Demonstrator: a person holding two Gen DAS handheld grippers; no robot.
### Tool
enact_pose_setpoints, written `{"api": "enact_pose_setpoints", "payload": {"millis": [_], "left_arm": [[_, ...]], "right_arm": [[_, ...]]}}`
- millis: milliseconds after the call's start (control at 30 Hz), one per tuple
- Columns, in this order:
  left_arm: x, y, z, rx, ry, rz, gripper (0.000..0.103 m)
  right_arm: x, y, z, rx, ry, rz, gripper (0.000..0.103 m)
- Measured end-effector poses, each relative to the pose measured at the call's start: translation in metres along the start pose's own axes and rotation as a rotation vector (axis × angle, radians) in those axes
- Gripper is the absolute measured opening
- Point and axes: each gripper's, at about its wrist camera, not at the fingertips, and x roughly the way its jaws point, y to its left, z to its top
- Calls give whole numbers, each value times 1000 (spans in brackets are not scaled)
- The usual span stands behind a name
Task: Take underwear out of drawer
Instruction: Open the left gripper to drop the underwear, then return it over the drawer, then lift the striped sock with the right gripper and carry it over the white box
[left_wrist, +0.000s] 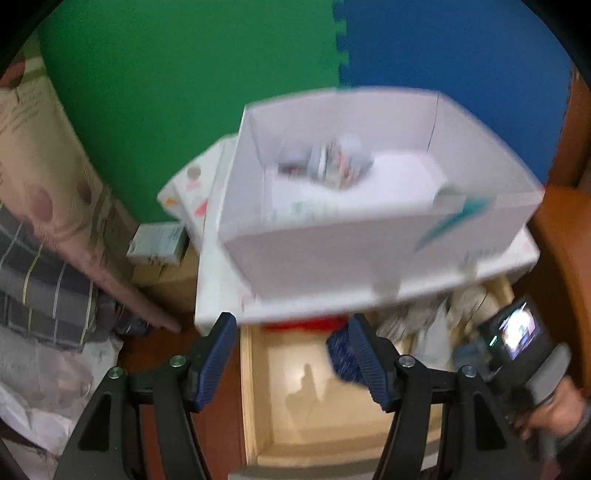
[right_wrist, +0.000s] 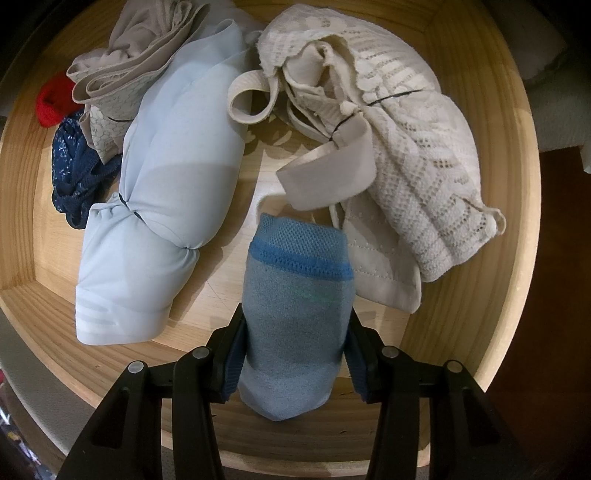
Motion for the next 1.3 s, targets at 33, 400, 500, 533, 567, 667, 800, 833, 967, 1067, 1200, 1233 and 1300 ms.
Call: {"api": "enact_pose_setpoints", "payload": {"millis": [33,400,500,533,567,667,800,833,967,1067,1200,1233,1300], "left_arm": [[6,-1,-10,1,15,10,65],[57,-4,-82,-85,77,39,65],[67,-7,-94,-103,80,33,65],[70,-7,-97,-113,87,29,65],[72,-6,-99,-119,92,26,65],[80,-5,-107,-139,109,17,65],[79,-4,-110,-150,99,22,65],[78,-4,-111,-150,90,24,65],[80,-9,-111,-133,95,50,65],[76,-14,-111,-106,77,68,65],[74,-16,-112,-94,64,86,65],[74,-16,-112,-96,63,90,65],[74,-14,-112,-105,63,90,65]], "right_arm": [[-1,2,0,-5,0,-4,44],[-14,14,-12,-38,-79,-25,40],[-18,13,-16,-25,-103,-22,39],[-20,14,-18,-23,-112,-27,38],[-22,14,-20,-26,-121,-34,37],[-31,19,-27,-35,-163,-50,37],[-47,21,-41,-24,-241,-56,36],[-50,19,-44,-21,-260,-59,36],[-71,15,-56,7,-350,-61,36],[-90,7,-66,39,-414,-49,36],[-120,3,-74,50,-478,-37,36],[-131,2,-72,49,-496,-35,36],[-148,1,-71,55,-530,-36,36]]}}
